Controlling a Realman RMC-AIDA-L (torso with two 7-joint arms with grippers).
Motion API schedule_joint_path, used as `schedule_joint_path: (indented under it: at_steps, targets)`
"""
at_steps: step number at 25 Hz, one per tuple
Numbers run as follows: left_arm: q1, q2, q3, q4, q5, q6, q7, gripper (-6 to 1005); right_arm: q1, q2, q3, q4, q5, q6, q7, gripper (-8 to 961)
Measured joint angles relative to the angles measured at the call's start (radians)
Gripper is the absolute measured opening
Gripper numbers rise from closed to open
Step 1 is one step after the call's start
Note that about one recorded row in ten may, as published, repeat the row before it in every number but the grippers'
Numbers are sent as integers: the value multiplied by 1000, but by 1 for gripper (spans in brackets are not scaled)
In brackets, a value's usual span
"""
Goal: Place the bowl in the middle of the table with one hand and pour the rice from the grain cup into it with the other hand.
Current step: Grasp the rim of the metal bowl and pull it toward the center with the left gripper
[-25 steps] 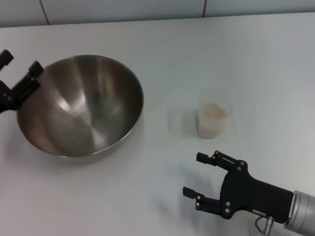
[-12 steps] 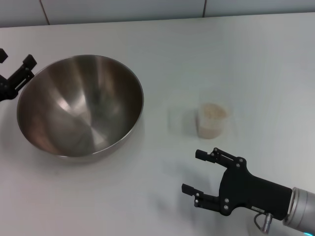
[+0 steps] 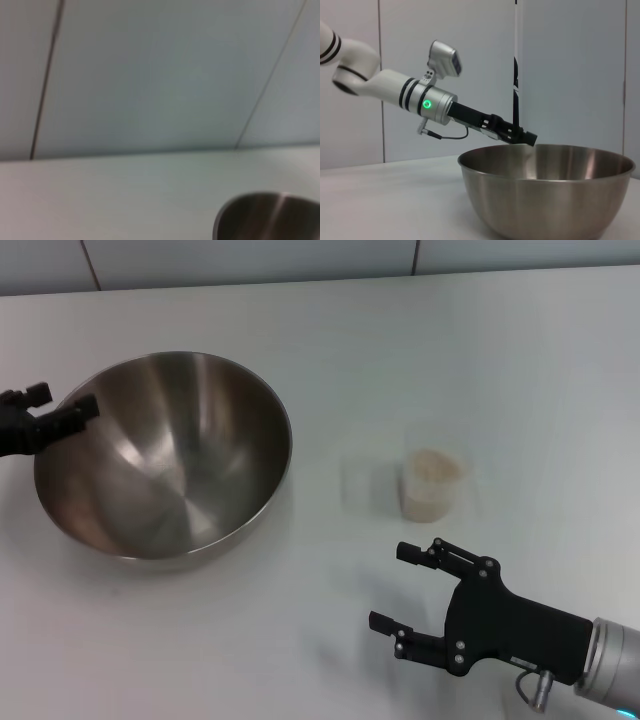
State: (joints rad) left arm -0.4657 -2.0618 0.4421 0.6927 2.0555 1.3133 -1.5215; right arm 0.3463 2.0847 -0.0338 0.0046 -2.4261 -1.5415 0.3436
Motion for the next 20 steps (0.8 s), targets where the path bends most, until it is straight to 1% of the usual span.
schedule_joint_path:
  at_steps: [1, 2, 3, 5, 6, 7, 8, 11, 20]
  targets:
    - [0, 0, 0, 0, 0, 0, 0, 811, 1, 0, 0, 0, 0, 0, 0, 788]
    - [4, 0, 20, 15, 1, -5, -17, 811, 2, 0, -2, -1, 0, 0, 0, 788]
    - [15, 0, 81, 62, 3, -15, -72, 811, 4, 0, -5, -1, 1, 0, 0, 788]
    - [15, 0, 81, 62, 3, -15, -72, 810, 5, 0, -6, 0, 0, 0, 0, 788]
    - [18, -1, 153, 133, 58, -24, -172, 810, 5, -1, -6, 0, 1, 0, 0, 788]
    - [18, -1, 155, 137, 64, -25, -179, 810, 5, -1, -6, 0, 1, 0, 0, 788]
    - [11, -3, 168, 161, 110, -27, -230, 810, 5, -2, -6, 0, 0, 0, 0, 788]
    - [6, -4, 180, 188, 156, -28, -283, 809, 5, -2, -6, 0, -2, 0, 0, 788]
    - [1, -3, 196, 209, 180, -24, -308, 807, 4, 0, -7, 0, -4, 0, 0, 788]
